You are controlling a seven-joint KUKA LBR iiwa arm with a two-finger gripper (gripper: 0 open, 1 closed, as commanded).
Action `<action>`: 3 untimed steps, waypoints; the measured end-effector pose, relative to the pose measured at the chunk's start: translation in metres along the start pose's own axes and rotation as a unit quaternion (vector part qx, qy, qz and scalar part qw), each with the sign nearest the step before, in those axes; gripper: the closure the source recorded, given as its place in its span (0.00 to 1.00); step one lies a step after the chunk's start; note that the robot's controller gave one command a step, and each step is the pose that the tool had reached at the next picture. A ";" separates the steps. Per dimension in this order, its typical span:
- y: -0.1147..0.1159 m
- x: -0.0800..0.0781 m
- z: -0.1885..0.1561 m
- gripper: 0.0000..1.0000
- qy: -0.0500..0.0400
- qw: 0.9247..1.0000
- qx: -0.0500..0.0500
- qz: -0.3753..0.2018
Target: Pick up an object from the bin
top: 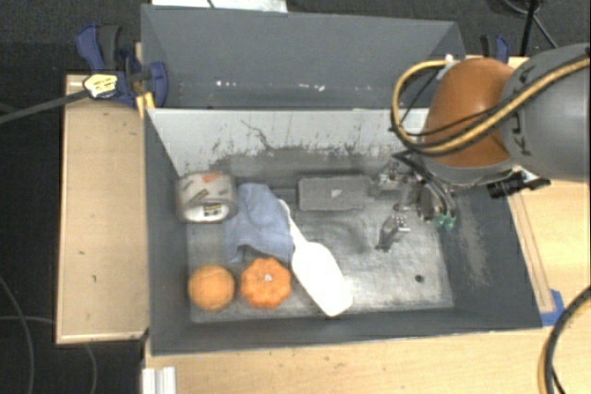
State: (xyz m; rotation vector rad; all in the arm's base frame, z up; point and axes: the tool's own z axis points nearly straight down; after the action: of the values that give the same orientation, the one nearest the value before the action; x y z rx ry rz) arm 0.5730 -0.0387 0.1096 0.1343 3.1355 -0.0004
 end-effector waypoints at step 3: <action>0.086 0.043 0.009 0.00 0.001 0.998 0.000 -0.061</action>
Offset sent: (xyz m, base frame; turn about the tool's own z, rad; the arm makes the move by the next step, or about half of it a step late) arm 0.0000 0.0000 0.0000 0.0000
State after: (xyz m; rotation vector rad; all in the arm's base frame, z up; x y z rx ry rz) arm 0.5380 0.0507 0.1009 -0.0564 3.1399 0.0005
